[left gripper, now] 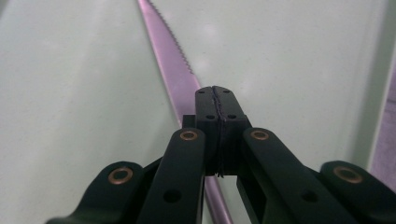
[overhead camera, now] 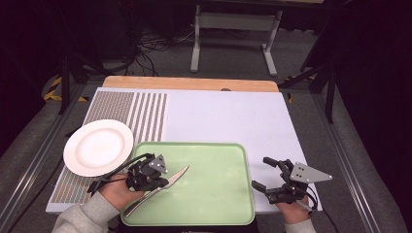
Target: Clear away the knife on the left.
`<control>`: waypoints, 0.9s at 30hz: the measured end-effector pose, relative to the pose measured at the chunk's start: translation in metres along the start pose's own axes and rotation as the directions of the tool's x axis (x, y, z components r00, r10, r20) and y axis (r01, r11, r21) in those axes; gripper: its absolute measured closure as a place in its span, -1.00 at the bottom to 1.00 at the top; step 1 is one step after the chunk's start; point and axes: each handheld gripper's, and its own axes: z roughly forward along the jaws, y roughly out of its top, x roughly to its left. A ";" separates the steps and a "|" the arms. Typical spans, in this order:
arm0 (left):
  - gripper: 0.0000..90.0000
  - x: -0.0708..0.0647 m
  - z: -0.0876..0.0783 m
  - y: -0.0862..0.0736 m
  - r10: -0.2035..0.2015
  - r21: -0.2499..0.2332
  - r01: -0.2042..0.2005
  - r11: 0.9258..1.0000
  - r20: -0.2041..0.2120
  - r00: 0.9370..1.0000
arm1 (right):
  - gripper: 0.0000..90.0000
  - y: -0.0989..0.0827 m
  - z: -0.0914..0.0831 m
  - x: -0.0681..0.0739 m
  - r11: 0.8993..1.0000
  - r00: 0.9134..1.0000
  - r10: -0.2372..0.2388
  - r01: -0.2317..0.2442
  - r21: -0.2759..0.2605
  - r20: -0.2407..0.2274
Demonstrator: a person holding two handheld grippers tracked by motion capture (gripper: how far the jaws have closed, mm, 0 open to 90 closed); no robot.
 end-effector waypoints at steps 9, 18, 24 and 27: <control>0.98 -0.001 0.008 0.002 0.033 0.058 -0.035 0.998 0.037 0.999 | -0.78 0.000 0.000 0.000 1.000 1.000 0.001 -0.001 -0.003 -0.002; 0.99 -0.005 0.018 0.003 0.056 0.125 -0.061 0.990 0.041 0.998 | -0.78 0.000 0.000 0.000 1.000 1.000 -0.001 0.001 -0.004 0.000; 0.99 -0.004 0.020 0.003 0.058 0.136 -0.061 0.989 0.024 0.998 | -0.78 0.000 -0.001 0.000 1.000 1.000 0.001 -0.001 -0.007 -0.002; 0.99 -0.002 0.020 0.002 0.046 0.135 -0.049 0.990 0.020 0.999 | -0.78 0.000 0.000 0.000 1.000 1.000 0.000 0.000 -0.004 0.000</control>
